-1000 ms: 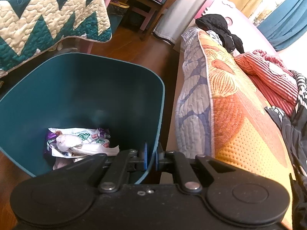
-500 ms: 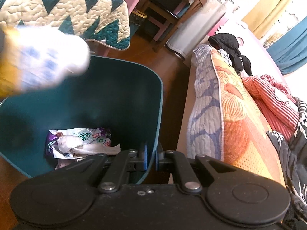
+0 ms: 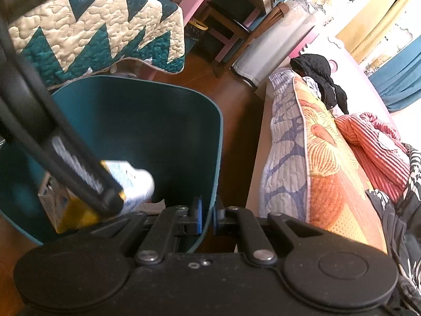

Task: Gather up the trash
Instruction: 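Carry the drink carton into the wastebasket and open the left gripper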

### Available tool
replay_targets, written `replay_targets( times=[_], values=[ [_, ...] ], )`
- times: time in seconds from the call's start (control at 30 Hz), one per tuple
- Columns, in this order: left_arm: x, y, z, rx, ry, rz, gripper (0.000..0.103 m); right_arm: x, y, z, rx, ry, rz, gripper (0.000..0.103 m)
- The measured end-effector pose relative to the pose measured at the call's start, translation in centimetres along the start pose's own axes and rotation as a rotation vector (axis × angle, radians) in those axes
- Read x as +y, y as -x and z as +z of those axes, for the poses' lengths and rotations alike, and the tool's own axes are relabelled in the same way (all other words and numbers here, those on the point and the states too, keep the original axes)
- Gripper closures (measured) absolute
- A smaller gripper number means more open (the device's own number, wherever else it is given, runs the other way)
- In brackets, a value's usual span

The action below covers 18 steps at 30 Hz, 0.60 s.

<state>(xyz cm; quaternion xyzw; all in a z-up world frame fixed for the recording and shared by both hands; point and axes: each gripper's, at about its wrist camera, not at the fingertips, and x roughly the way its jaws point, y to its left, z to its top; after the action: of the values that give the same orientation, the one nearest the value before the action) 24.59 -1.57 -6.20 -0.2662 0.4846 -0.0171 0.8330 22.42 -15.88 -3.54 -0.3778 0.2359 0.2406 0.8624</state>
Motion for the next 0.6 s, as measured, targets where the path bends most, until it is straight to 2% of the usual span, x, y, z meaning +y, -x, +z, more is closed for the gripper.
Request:
replay_targets(
  times=[0.17, 0.3, 0.43, 0.6],
  values=[
    [0.0, -1.5, 0.0, 0.009, -0.014, 0.034, 0.047, 0.1, 0.1, -0.1, -0.002, 0.000, -0.001, 0.096],
    [-0.1, -1.7, 0.4, -0.006, -0.023, 0.015, 0.048, 0.1, 0.1, -0.1, -0.002, 0.002, 0.000, 0.096],
    [-0.8, -1.4, 0.7, -0.017, -0.056, 0.035, 0.046, -0.2, -0.2, -0.1, 0.007, -0.009, -0.004, 0.096],
    [-1.1, 0.7, 0.5, -0.055, -0.100, 0.008, 0.037, -1.0, -0.7, -0.3, 0.023, -0.038, -0.003, 0.096]
  ],
)
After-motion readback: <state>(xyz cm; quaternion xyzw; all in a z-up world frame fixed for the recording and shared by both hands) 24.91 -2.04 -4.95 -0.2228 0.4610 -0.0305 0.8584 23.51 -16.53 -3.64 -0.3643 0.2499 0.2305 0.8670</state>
